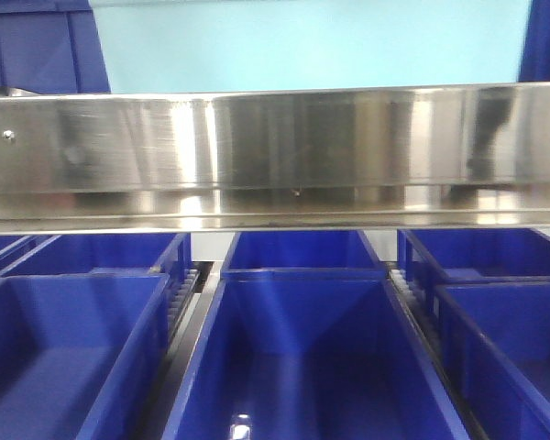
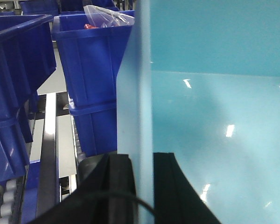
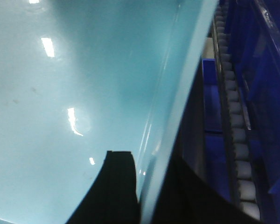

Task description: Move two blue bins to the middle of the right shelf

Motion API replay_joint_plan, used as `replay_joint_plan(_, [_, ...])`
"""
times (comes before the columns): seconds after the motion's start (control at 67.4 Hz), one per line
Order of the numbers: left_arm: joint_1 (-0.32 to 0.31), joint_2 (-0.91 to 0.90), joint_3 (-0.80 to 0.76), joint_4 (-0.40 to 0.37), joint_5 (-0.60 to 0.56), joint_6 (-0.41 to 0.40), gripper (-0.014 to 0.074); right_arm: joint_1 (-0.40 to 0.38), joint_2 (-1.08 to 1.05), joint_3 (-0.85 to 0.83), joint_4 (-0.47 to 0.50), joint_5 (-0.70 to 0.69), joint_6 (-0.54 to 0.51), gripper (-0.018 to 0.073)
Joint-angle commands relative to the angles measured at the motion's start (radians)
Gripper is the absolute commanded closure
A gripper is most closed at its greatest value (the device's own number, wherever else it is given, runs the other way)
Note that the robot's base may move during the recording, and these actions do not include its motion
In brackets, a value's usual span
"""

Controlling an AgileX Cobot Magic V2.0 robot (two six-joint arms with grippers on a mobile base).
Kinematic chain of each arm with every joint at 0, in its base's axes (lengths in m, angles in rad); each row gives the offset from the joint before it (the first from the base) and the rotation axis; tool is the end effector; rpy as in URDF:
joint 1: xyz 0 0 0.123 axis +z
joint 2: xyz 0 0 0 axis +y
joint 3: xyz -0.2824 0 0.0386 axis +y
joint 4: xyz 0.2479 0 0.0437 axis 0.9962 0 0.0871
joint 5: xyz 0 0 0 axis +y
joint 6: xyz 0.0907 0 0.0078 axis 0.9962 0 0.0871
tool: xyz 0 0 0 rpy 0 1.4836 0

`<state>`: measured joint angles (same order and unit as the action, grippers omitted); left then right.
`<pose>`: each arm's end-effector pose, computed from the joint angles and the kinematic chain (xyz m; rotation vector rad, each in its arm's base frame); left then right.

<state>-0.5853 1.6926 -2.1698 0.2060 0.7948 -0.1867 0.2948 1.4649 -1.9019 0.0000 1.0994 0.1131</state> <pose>0.3079 -0.1881 0.5315 0.3808 1.7586 -0.3182 0.2784 0.0845 0.5028 -0.1956 2.1466 0.2372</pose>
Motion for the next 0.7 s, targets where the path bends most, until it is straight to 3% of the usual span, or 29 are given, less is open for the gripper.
replay_joint_plan(0.0, [-0.007,-0.019,-0.014,-0.057,-0.087,-0.01,0.0707,0.004,-0.009,-0.008,0.005,-0.031,-0.024,0.0711])
replay_joint_plan(0.682, [-0.007,-0.019,-0.014,-0.057,-0.087,-0.01,0.0707,0.004,-0.009,-0.008,0.005,-0.031,-0.024,0.0711])
